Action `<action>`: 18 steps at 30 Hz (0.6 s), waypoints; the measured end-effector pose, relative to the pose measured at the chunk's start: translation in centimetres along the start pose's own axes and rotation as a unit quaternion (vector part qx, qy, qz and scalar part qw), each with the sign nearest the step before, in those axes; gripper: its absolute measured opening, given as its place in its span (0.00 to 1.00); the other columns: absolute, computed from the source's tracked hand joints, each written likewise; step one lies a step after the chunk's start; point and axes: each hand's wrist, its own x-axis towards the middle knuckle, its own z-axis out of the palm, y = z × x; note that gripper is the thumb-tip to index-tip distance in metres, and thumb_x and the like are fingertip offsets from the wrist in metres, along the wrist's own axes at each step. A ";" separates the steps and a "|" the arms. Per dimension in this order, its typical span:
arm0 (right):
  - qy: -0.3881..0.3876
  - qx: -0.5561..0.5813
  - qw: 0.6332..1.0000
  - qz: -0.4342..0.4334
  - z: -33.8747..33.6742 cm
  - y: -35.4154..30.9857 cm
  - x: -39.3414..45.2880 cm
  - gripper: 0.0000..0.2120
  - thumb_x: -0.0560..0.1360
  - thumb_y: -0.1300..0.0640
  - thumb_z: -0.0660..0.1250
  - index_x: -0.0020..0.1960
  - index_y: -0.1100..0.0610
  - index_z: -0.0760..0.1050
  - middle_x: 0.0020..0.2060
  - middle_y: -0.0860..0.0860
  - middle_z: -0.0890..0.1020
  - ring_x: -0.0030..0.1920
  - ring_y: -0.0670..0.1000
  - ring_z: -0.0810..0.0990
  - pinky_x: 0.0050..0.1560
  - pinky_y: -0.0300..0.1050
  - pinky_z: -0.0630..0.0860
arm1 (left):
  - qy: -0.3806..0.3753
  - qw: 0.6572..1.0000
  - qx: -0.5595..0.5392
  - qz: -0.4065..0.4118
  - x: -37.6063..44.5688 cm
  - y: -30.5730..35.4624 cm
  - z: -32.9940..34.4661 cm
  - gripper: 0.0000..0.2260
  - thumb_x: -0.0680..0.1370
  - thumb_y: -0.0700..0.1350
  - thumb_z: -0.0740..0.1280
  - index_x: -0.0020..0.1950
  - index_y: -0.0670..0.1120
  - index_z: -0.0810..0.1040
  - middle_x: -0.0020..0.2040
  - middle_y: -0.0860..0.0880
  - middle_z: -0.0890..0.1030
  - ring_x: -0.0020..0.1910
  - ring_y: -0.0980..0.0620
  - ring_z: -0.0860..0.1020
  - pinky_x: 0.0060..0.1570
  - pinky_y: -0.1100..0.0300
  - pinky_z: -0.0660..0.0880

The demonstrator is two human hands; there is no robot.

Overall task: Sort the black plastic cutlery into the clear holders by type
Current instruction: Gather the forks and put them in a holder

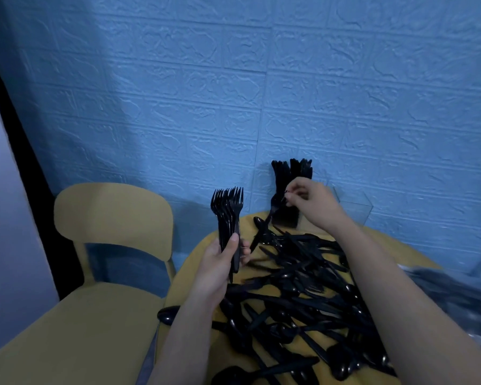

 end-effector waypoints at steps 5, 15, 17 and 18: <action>0.067 -0.025 0.997 -0.020 -2.4 -0.5 -1.7 0.04 0.78 0.60 0.64 0.46 0.53 0.74 0.36 0.48 0.80 0.41 0.49 0.79 0.43 0.38 0.72 | -0.021 0.999 0.037 -0.007 -0.1 1.0 1.7 0.07 0.82 0.42 0.58 0.51 0.41 0.73 0.37 0.50 0.80 0.33 0.59 0.78 0.38 0.64 0.78; 0.052 0.088 0.994 -0.024 -6.0 -2.1 -4.2 0.09 0.77 0.62 0.65 0.41 0.51 0.73 0.35 0.49 0.80 0.35 0.46 0.81 0.46 0.43 0.77 | -0.149 0.986 0.049 -0.049 -1.2 3.2 7.2 0.10 0.83 0.44 0.56 0.57 0.42 0.74 0.43 0.49 0.83 0.40 0.54 0.82 0.43 0.57 0.79; 0.071 0.051 0.996 -0.019 -6.0 -2.0 -4.3 0.08 0.77 0.61 0.65 0.41 0.51 0.72 0.36 0.50 0.80 0.35 0.47 0.81 0.43 0.42 0.77 | -0.184 0.980 0.022 -0.077 -1.5 3.4 8.3 0.08 0.82 0.44 0.57 0.56 0.41 0.72 0.41 0.48 0.80 0.33 0.56 0.78 0.36 0.60 0.79; 0.078 0.040 0.996 -0.013 -6.1 -1.9 -4.4 0.08 0.77 0.60 0.65 0.42 0.51 0.72 0.37 0.51 0.80 0.35 0.47 0.81 0.41 0.41 0.76 | -0.195 0.977 0.017 -0.085 -1.5 3.4 8.8 0.07 0.82 0.45 0.57 0.54 0.42 0.70 0.39 0.48 0.78 0.30 0.57 0.75 0.33 0.62 0.77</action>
